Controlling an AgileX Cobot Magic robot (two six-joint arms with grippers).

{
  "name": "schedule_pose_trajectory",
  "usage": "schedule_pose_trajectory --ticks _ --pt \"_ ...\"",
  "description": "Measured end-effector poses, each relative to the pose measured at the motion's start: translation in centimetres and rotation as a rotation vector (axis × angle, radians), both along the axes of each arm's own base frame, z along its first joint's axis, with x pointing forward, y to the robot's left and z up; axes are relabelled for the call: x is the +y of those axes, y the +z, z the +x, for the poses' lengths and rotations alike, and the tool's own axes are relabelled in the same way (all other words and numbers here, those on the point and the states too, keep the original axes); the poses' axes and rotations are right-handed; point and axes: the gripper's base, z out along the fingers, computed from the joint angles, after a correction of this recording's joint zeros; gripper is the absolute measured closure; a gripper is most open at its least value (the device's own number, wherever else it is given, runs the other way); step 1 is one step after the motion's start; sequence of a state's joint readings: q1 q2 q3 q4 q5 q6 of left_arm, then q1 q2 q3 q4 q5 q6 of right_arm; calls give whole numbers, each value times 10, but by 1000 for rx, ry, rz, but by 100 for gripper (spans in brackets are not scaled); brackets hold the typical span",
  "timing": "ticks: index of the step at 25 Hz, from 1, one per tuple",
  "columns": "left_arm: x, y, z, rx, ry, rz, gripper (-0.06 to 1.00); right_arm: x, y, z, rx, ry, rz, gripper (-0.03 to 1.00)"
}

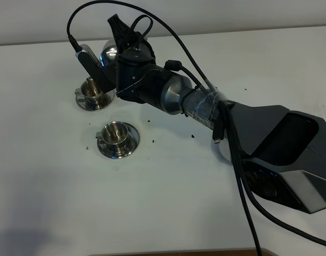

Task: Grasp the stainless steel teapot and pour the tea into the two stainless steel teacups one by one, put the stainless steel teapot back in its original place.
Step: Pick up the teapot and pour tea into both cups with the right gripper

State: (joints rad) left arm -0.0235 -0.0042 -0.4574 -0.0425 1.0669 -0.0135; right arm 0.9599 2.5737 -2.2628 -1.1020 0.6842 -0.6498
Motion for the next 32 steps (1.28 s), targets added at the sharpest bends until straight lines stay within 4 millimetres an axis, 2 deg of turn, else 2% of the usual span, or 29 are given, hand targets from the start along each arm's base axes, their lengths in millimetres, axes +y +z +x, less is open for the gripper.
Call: schedule_pose_trajectory --ticks 15,26,32 --pt "0 0 0 0 0 0 49 0 3 2 -54 27 -35 78" --pt "0 0 0 0 0 0 49 -14 5 19 -70 2 -46 78" --pt "0 0 0 0 0 0 49 -12 7 20 -105 31 -61 78"
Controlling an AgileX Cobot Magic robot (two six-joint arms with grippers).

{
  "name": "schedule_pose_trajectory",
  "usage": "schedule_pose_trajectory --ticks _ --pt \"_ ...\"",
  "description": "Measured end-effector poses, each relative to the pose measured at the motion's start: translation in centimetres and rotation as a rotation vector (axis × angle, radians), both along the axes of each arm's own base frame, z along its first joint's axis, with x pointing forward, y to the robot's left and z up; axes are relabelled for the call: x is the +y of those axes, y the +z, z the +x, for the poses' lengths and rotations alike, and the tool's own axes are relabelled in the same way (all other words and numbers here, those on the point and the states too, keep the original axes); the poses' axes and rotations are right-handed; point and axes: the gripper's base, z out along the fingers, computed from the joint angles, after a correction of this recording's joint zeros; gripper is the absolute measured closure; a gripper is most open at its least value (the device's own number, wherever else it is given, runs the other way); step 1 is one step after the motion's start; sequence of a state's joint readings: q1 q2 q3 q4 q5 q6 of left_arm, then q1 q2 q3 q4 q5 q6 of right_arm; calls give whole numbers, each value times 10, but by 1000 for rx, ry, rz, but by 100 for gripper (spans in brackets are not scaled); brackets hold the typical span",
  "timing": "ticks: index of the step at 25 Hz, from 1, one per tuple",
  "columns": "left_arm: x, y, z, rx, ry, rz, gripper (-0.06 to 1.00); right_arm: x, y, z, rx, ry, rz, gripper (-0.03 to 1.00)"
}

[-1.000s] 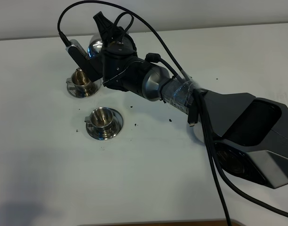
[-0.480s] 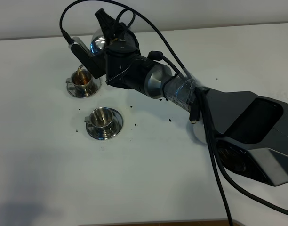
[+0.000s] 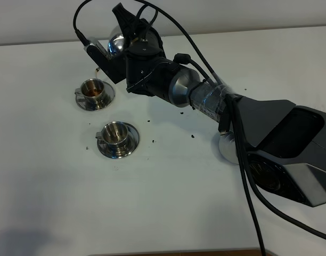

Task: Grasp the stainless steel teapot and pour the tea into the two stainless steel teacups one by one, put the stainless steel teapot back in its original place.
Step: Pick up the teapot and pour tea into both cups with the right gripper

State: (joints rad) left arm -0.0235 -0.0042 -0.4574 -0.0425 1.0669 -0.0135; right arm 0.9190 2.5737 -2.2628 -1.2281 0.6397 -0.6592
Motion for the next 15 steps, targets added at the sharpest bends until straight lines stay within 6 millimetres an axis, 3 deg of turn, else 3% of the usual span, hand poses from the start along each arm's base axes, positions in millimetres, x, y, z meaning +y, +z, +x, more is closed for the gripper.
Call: schedule_pose_trajectory --ticks 15 --pt "0 0 0 0 0 0 49 1 1 0 -12 13 -5 78"
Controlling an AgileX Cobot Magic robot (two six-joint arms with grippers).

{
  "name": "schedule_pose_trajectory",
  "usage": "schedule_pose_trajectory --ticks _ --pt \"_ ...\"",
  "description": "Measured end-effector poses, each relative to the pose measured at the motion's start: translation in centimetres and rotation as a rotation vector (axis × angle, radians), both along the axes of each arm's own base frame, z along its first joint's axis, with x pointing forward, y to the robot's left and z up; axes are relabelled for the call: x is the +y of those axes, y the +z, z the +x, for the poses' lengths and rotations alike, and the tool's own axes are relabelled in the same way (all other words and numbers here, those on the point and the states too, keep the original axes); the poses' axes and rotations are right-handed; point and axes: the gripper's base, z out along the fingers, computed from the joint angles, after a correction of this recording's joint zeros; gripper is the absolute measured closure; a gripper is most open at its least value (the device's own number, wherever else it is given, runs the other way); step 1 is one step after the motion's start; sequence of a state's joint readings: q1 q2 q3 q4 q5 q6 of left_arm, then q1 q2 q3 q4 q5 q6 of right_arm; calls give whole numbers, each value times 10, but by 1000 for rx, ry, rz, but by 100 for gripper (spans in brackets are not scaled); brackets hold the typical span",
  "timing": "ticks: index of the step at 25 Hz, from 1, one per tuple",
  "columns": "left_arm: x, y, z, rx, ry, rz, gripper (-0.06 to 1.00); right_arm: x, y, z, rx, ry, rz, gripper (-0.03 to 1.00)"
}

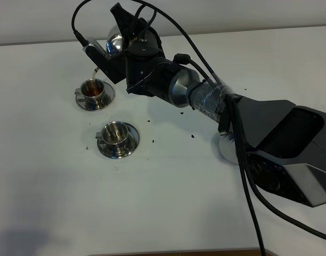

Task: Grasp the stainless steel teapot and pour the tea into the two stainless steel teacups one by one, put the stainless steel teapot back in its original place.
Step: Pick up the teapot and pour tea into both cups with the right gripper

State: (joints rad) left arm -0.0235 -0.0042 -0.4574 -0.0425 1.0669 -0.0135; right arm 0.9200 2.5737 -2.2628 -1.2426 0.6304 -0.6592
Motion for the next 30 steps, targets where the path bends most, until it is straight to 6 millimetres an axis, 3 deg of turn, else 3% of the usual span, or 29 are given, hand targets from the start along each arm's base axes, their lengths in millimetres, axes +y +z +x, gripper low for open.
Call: schedule_pose_trajectory --ticks 30 --pt "0 0 0 0 0 0 49 2 4 1 -56 35 -34 78"
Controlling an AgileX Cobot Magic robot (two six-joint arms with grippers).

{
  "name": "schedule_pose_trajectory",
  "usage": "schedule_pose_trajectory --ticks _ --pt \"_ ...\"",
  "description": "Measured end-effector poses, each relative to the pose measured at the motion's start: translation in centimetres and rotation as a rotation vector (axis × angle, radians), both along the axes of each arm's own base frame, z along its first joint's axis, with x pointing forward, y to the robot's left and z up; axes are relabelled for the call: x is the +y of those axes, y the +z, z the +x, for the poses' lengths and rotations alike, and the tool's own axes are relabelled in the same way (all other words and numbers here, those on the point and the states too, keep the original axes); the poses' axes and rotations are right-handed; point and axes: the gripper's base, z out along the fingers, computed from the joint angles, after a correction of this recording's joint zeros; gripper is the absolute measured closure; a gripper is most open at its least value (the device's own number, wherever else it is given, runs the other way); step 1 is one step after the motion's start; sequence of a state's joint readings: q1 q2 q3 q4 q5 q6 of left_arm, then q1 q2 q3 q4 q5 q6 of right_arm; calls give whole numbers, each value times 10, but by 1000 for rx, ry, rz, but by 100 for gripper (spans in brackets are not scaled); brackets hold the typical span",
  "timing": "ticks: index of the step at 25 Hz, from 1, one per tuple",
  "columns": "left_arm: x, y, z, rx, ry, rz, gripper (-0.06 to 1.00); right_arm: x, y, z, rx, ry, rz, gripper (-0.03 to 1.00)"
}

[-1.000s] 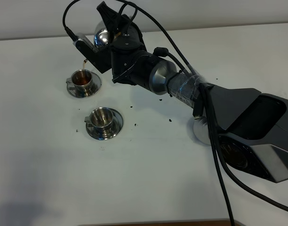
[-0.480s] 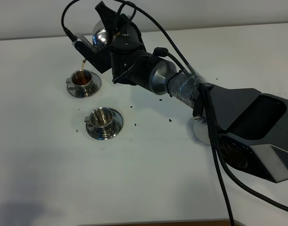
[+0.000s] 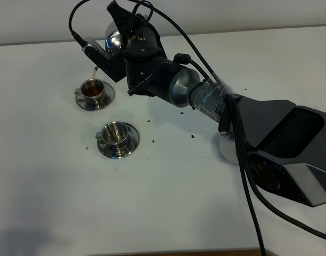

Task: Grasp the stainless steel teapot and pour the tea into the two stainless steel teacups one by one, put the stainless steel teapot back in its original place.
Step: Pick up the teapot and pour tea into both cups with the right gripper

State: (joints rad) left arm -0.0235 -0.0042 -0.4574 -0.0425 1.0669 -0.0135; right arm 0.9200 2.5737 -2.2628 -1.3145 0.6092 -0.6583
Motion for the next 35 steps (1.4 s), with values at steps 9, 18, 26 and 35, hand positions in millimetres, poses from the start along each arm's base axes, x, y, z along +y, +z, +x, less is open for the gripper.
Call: schedule_pose_trajectory --ticks 9,18,26,35 --pt "0 0 0 0 0 0 49 1 0 0 -3 12 1 78" --pt "0 0 0 0 0 0 49 2 1 0 -5 23 3 78" --pt "0 0 0 0 0 0 49 1 -4 -2 62 -11 61 78" --pt "0 0 0 0 0 0 49 -3 -12 -7 190 -110 124 78"
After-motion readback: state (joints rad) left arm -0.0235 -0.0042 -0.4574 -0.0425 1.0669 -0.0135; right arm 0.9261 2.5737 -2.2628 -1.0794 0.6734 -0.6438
